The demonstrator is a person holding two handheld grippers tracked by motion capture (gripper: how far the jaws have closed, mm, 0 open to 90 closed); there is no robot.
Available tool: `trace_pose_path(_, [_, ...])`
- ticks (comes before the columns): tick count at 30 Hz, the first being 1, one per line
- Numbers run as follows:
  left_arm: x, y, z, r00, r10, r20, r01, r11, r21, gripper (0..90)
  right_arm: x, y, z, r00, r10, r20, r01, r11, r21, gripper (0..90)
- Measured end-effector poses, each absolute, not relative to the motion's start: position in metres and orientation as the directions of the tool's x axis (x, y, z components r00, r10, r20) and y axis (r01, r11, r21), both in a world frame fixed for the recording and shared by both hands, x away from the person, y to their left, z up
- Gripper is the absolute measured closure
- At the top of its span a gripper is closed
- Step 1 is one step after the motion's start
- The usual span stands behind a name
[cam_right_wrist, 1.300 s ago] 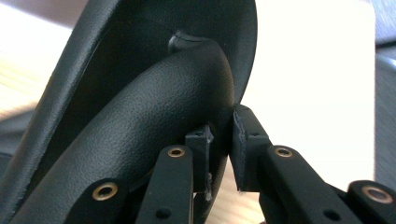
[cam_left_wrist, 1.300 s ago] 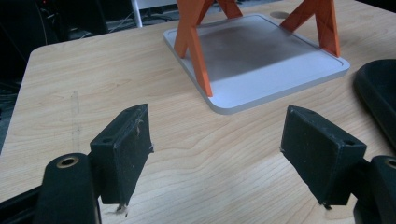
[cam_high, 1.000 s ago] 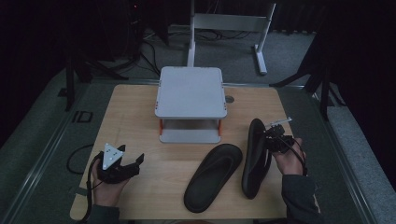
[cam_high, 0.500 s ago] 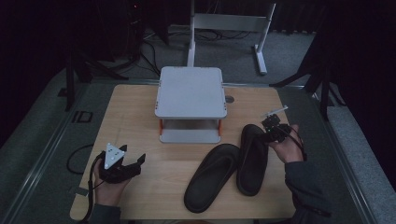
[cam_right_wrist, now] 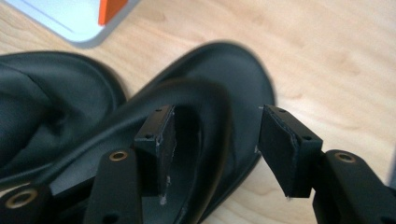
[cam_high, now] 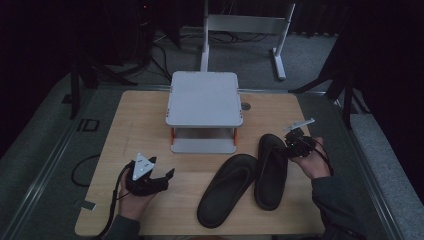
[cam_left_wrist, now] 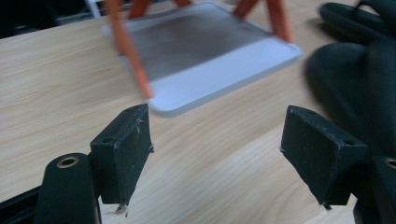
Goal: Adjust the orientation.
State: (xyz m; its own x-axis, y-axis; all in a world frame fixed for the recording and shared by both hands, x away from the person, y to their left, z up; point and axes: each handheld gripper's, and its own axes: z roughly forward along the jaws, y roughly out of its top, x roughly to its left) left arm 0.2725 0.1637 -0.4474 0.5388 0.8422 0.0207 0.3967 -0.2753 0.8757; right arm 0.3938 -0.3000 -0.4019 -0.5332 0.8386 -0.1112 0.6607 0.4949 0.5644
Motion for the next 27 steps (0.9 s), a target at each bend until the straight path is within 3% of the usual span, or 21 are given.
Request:
trace_pose_path(11, [0.292, 0.092, -0.458, 0.723, 0.690, 0.006, 0.366, -0.391, 0.844, 26.3, 0.399, -0.305, -0.433, -0.538, 0.842, -0.042, 0.699, 0.473, 0.536, 44.0])
trace_pose_path(19, [0.304, 0.055, -0.465, 0.796, 0.604, -0.028, 0.354, -0.427, 0.832, 32.3, 0.403, -0.316, -0.448, -0.495, 0.867, 0.048, 0.738, 0.391, 0.551, 65.7])
trace_pose_path(27, [0.316, 0.019, -0.471, 0.838, 0.544, -0.034, 0.343, -0.477, 0.809, 35.0, 0.396, -0.314, -0.447, -0.493, 0.869, 0.035, 0.739, 0.397, 0.544, 67.1])
